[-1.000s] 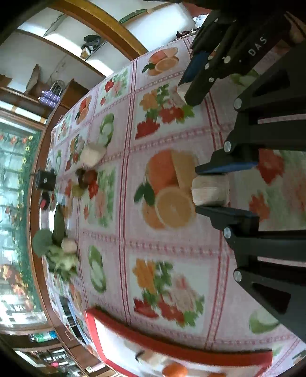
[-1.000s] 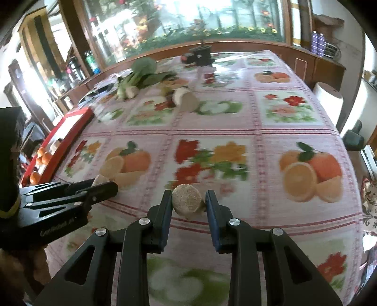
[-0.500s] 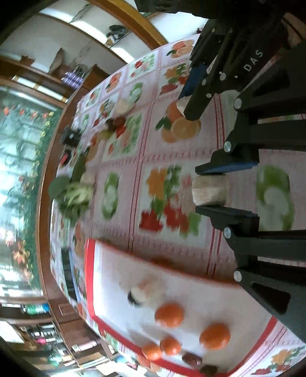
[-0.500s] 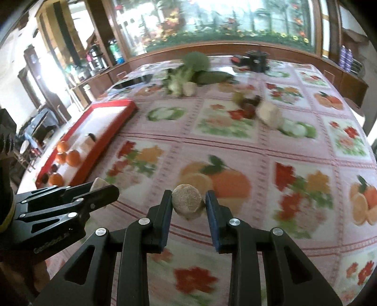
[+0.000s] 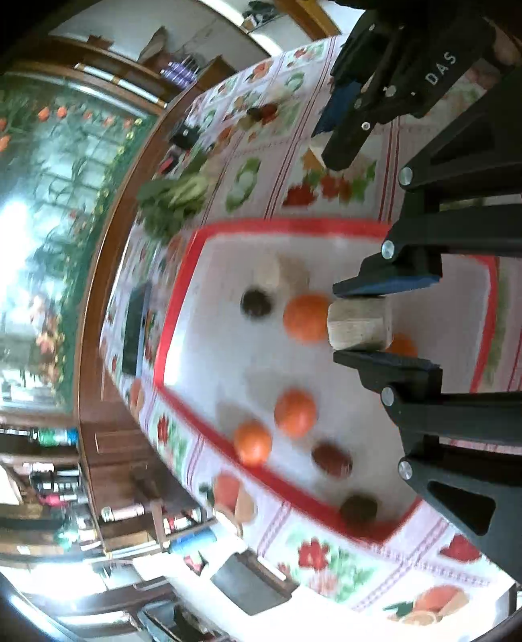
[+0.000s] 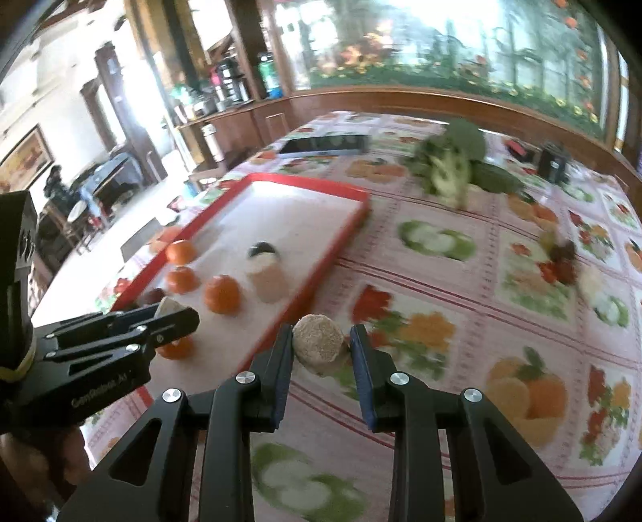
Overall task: Organize fruits
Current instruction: 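Carry both white pieces over the red-rimmed tray with both grippers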
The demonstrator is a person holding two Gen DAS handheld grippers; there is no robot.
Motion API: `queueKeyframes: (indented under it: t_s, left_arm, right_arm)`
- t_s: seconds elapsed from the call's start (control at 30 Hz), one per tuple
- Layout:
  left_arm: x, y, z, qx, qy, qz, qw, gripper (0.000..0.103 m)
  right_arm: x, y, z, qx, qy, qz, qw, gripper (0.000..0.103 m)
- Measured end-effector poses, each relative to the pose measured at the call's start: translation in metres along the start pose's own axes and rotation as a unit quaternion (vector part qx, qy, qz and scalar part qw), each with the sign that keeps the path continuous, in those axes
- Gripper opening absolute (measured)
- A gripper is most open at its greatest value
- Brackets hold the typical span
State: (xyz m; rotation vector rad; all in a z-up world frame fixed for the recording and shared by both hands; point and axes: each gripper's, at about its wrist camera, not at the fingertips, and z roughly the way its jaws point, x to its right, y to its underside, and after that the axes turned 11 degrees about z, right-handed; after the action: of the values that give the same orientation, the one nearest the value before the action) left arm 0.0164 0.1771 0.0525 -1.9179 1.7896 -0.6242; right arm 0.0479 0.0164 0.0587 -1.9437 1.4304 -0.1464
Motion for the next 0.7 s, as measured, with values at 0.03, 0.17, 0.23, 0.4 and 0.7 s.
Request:
queueKeyframes:
  t_s: [0.03,0.17,0.23,0.4,0.7]
  left_arm:
    - [-0.007,0.002,-0.001,0.001,-0.005,-0.004,1.0000,0.028]
    - [-0.028,0.008,-0.002,-0.002,-0.015,-0.021,0.9997,0.028]
    - [-0.037,0.012,-0.001,-0.005,-0.019,-0.028,0.9994,0.028]
    - [-0.050,0.021,0.004,-0.015,-0.026,-0.040,0.9987,0.028]
    - [-0.064,0.029,0.014,-0.030,-0.026,-0.057,0.9976,0.028]
  right_arm:
    - [-0.006,0.000,0.002,-0.002,-0.003,-0.005,1.000,0.028]
    - [-0.024,0.000,0.011,-0.008,-0.009,-0.019,1.000,0.028]
    - [-0.031,-0.001,0.015,-0.011,-0.011,-0.026,1.000,0.028]
    - [-0.050,0.002,0.029,-0.025,-0.021,-0.040,0.999,0.028]
    - [-0.066,0.005,0.054,-0.051,-0.024,-0.056,0.997,0.028]
